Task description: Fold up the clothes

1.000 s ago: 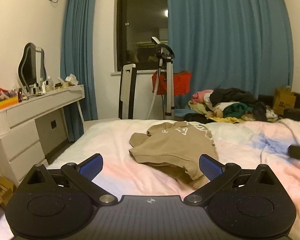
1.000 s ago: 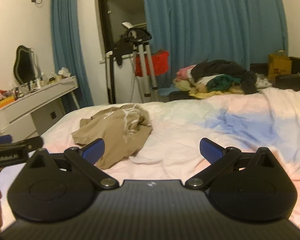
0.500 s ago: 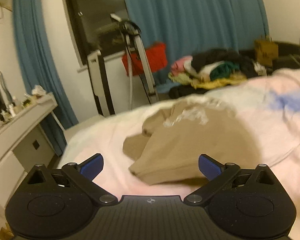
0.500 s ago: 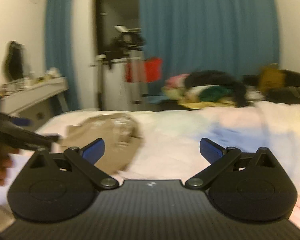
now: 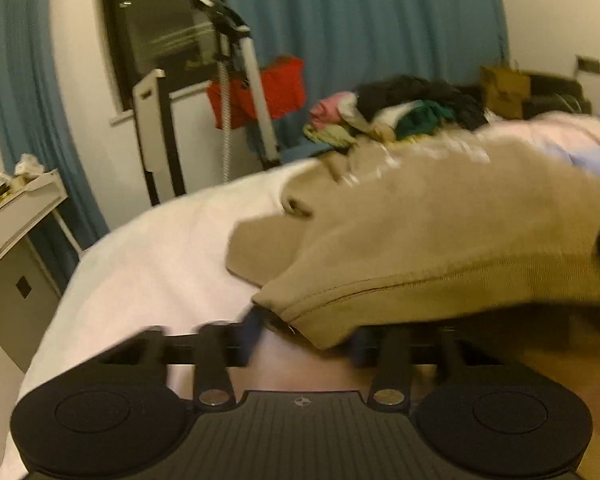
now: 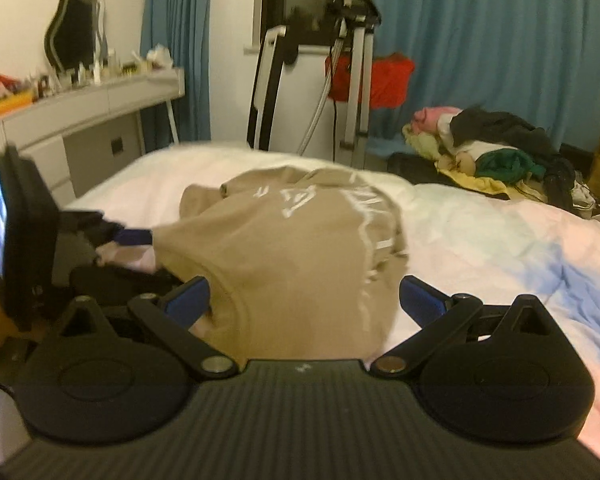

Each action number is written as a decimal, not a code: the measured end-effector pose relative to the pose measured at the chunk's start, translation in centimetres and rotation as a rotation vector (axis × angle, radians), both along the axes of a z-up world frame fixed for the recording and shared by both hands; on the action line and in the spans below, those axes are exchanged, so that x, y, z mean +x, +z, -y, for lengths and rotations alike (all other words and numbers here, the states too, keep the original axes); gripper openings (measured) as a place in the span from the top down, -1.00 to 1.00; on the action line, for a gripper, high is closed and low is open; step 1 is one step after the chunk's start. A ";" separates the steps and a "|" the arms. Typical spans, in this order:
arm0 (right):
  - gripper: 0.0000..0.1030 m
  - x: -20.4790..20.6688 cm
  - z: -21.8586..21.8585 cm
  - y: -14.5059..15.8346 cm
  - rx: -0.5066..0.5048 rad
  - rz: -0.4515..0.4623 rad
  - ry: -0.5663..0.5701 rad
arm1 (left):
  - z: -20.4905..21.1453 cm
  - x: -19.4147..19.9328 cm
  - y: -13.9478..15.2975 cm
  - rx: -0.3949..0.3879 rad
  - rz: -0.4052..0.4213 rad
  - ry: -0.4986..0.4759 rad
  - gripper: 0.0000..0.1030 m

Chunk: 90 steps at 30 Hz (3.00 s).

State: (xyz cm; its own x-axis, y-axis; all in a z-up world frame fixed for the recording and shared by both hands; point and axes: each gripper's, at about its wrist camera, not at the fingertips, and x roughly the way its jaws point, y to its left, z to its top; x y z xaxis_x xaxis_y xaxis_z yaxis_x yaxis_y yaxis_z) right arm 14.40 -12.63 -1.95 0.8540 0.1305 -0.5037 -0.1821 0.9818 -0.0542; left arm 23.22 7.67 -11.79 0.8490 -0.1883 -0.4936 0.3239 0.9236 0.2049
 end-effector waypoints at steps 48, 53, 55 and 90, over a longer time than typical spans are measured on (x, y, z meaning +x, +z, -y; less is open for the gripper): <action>-1.00 -6.2 8.7 -3.3 0.174 -0.002 -0.286 | 3.2 -19.8 10.9 -0.415 0.284 0.132 0.86; -1.00 -5.4 14.2 -1.8 0.275 0.062 -0.485 | 3.9 -21.2 10.5 -0.416 0.342 0.044 0.87; -1.00 -5.4 15.8 -1.0 0.326 0.094 -0.508 | 4.4 -22.2 10.5 -0.420 0.360 0.002 0.87; -1.00 -6.7 19.4 -1.6 0.134 -0.258 -0.345 | 4.8 -21.2 9.6 -0.439 0.146 0.026 0.93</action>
